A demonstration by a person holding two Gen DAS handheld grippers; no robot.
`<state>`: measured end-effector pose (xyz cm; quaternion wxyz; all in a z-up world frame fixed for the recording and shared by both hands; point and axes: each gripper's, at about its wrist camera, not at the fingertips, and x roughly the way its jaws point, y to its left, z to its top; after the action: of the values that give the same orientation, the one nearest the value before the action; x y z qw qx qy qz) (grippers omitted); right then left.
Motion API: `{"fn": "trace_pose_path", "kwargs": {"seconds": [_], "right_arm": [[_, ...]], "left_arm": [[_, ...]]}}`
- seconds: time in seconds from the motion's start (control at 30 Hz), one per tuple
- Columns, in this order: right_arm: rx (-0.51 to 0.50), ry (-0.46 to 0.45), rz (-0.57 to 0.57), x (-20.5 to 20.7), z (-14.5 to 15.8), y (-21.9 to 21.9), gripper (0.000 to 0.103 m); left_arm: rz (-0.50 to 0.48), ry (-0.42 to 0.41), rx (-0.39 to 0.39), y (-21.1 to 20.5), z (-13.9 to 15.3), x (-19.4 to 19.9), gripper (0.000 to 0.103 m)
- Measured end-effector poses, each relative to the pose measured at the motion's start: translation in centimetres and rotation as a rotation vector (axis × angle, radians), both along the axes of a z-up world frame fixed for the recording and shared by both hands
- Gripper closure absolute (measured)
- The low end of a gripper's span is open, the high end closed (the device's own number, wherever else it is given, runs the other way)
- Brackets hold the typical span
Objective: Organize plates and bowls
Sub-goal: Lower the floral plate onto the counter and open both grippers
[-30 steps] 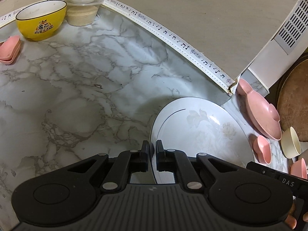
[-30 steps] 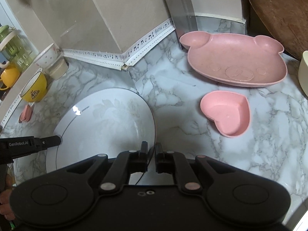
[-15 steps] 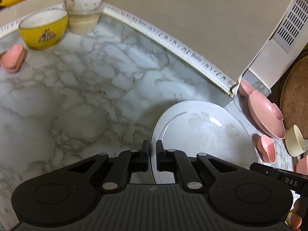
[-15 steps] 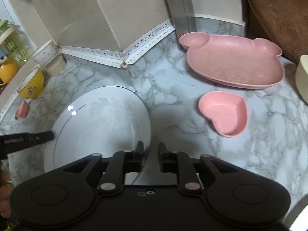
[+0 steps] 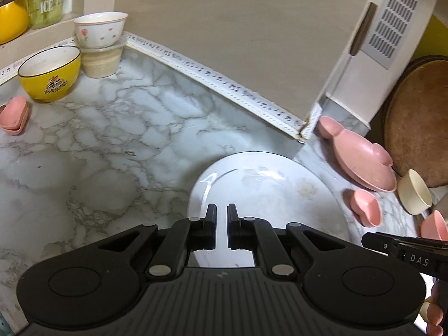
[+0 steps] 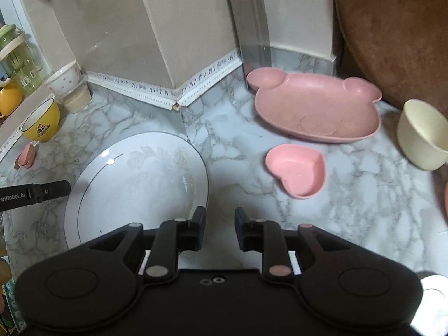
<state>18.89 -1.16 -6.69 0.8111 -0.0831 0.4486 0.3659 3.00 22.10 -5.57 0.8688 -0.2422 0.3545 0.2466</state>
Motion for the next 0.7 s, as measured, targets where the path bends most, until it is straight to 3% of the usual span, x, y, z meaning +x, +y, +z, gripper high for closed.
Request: {"fn": "trace_pose_path", "kwargs": {"seconds": [0.57,0.63,0.7], "right_arm": [[0.067,-0.122,-0.08,-3.9,5.2,-5.3,0.054],[0.074,-0.126,-0.101,-4.3,5.7,-6.1,0.05],[0.083,-0.133,-0.116,-4.8,6.2,-6.9,0.046]], "left_arm": [[-0.184,-0.096,0.073,-6.5,4.0,0.0,0.093],[-0.211,-0.108,0.085,-7.3,4.3,0.0,0.09],[-0.23,-0.133,0.083,-7.8,4.6,-0.2,0.076]]}}
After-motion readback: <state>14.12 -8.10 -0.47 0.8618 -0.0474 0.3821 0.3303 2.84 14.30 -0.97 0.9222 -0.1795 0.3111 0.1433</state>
